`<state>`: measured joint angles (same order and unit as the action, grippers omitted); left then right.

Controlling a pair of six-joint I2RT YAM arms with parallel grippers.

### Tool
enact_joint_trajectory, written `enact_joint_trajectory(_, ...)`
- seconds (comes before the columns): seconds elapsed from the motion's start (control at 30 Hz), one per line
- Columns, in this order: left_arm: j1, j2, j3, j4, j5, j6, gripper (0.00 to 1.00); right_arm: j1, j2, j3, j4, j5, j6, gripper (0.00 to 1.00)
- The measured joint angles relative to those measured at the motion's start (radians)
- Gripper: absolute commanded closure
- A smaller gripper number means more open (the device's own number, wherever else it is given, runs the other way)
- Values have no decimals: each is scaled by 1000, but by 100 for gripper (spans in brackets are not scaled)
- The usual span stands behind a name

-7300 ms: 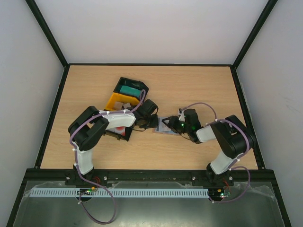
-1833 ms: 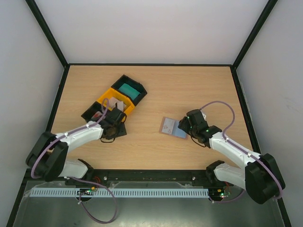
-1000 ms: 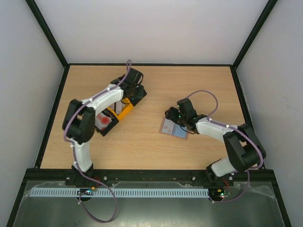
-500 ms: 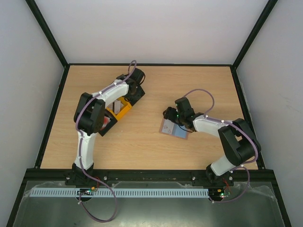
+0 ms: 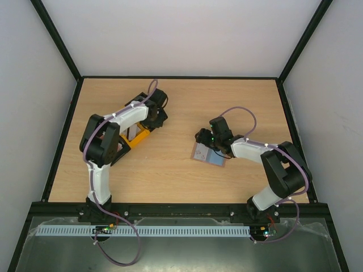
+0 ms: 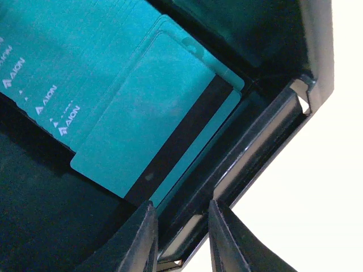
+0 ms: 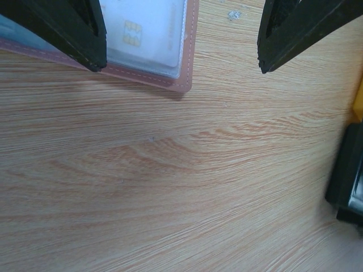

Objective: Put the credit cards into the card holder
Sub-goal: Move the storage box to the center of the board.

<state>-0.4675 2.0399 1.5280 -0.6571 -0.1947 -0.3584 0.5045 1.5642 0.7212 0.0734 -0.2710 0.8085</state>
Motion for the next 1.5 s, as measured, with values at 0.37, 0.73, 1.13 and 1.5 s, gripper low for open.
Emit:
enact_joint_trajectory(0.37, -39, -79, -83, -45, 144, 39, 71, 0, -5, -8, 0, 0, 3, 29)
enact_joint_trajectory(0.73, -99, -77, 37, -129, 232, 87, 46, 0, -16, -11, 5, 5, 3, 28)
enact_joint_trajectory(1.13, -4, 55, 206, -123, 204, 288, 51, 51, -21, -44, 151, -93, -7, 30)
enact_joint_trajectory(1.5, 42, 187, 286, -178, 207, 419, 49, 167, 68, 16, 163, -87, -42, 32)
